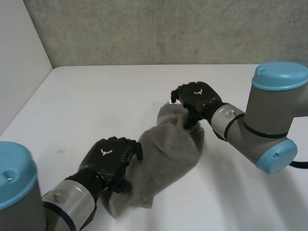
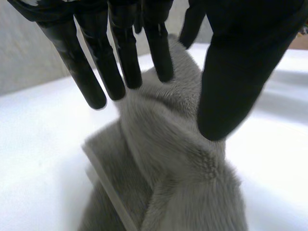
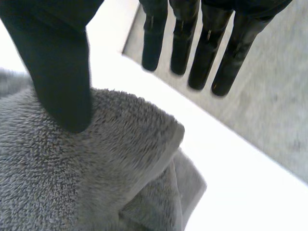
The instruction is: Fold the towel.
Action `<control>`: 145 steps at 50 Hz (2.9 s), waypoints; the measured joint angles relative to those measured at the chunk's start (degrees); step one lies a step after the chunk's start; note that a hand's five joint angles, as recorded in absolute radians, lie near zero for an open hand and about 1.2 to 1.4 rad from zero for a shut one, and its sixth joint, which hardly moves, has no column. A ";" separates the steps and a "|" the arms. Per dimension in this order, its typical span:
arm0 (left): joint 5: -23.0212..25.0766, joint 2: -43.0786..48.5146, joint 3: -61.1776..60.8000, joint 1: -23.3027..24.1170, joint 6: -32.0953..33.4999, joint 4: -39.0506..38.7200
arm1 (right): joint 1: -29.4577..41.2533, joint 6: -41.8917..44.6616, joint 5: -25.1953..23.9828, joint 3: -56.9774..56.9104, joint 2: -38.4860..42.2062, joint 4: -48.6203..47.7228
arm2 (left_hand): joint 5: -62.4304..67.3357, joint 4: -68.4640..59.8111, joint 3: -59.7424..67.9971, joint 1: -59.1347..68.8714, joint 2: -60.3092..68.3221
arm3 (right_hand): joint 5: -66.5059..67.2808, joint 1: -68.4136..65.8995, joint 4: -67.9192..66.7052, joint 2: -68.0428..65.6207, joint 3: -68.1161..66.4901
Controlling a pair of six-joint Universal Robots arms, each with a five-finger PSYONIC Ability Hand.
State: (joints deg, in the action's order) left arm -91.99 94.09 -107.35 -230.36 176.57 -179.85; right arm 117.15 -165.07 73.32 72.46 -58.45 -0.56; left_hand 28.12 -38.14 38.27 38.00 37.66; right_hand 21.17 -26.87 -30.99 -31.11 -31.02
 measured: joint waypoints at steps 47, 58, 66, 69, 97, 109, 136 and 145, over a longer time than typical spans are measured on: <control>26.44 15.16 2.59 -23.56 19.24 -9.95 | -4.35 2.55 4.83 36.28 -29.30 6.13 | -12.48 12.54 -12.69 -12.40 -11.95 | -10.79 10.26 10.76 12.32 10.87; 28.37 18.88 4.51 -21.14 18.90 -13.13 | -4.29 2.68 4.91 38.53 -29.14 5.63 | -8.02 7.97 -8.20 -7.96 -7.61 | -10.79 10.26 10.76 12.32 10.87; 28.36 20.79 5.39 -19.12 18.92 -13.17 | -4.28 2.59 4.99 38.75 -28.99 5.59 | 14.25 -14.49 14.34 14.52 15.64 | -10.72 10.26 10.77 12.32 10.87; 28.15 20.71 5.76 -18.80 18.89 -13.19 | -4.21 2.53 4.96 38.77 -28.80 5.62 | 24.29 -24.38 24.09 24.22 25.27 | -10.20 9.26 10.12 11.21 10.18; 21.26 -4.03 0.09 -19.52 15.87 -7.89 | 1.11 -13.89 5.37 16.02 -2.41 1.47 | 30.69 -31.60 31.35 29.36 31.98 | -2.82 1.81 1.54 1.86 1.69; 21.13 -8.46 0.07 -19.84 12.05 -7.58 | 3.23 -13.18 7.27 11.54 2.87 -3.40 | 30.69 -31.60 31.35 29.36 31.98 | 34.17 -28.81 -36.73 -36.05 -36.37; 19.99 -21.45 9.08 -20.78 -2.89 -2.53 | -9.49 -4.16 1.70 2.89 -29.98 8.61 | 30.69 -31.62 31.38 29.36 32.01 | 35.51 -29.41 -37.23 -36.21 -36.89; 16.43 -20.10 8.50 -21.06 -4.99 -2.83 | -4.57 -5.16 1.57 -3.33 -17.60 12.66 | 30.69 -31.62 31.38 29.36 32.01 | 22.58 -18.06 -21.85 -21.49 -21.69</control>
State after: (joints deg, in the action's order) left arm -75.56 73.98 -98.85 -251.42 171.58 -182.68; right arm 112.58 -170.23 74.89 69.13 -76.04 12.10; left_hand 58.81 -69.76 69.65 67.36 69.66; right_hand 43.75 -44.94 -52.84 -52.60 -52.71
